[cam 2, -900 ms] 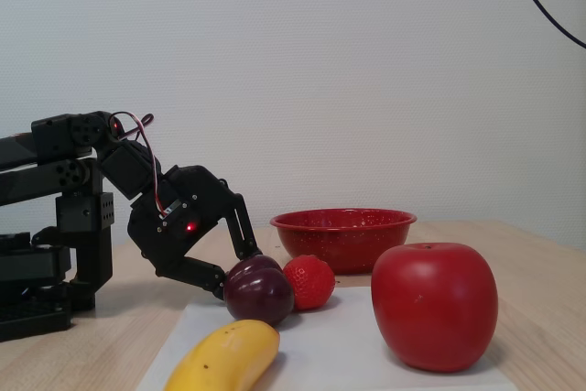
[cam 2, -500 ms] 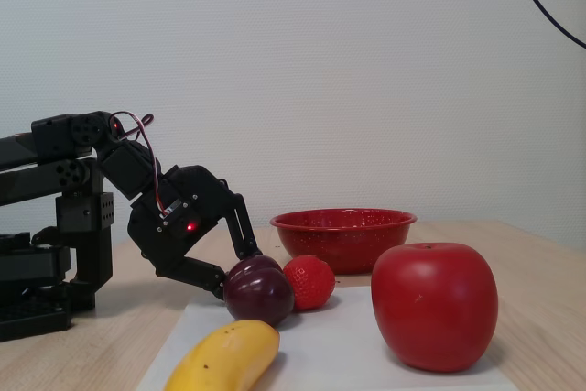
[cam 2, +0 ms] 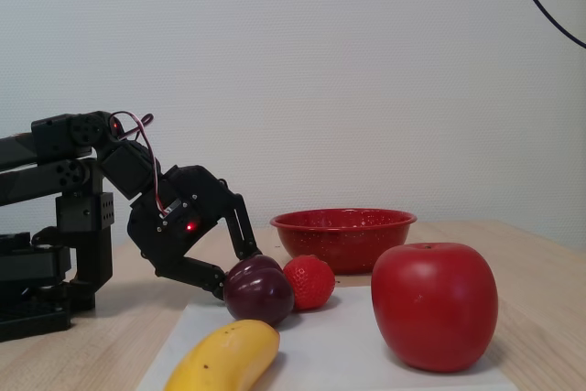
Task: Grasp the banana and put it in the red bowl.
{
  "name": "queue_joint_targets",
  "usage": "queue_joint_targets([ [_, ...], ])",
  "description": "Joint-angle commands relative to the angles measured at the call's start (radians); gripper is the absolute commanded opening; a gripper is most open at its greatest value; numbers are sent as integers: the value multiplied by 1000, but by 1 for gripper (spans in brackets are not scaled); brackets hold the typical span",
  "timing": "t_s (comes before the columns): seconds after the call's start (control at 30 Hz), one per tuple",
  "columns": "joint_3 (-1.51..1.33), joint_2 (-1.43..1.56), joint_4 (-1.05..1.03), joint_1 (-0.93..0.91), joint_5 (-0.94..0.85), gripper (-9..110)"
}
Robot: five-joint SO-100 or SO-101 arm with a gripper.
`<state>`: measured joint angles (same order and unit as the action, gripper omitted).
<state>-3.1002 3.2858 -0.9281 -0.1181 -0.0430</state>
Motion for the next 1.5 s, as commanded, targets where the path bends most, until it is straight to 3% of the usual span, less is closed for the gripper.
queue_joint_targets([
  [0.0, 23, -11, -43, -11, 15, 0],
  [0.8, 634, -382, -354, 60, 95, 0],
  [1.47, 1382, -940, -657, 397, 341, 0],
])
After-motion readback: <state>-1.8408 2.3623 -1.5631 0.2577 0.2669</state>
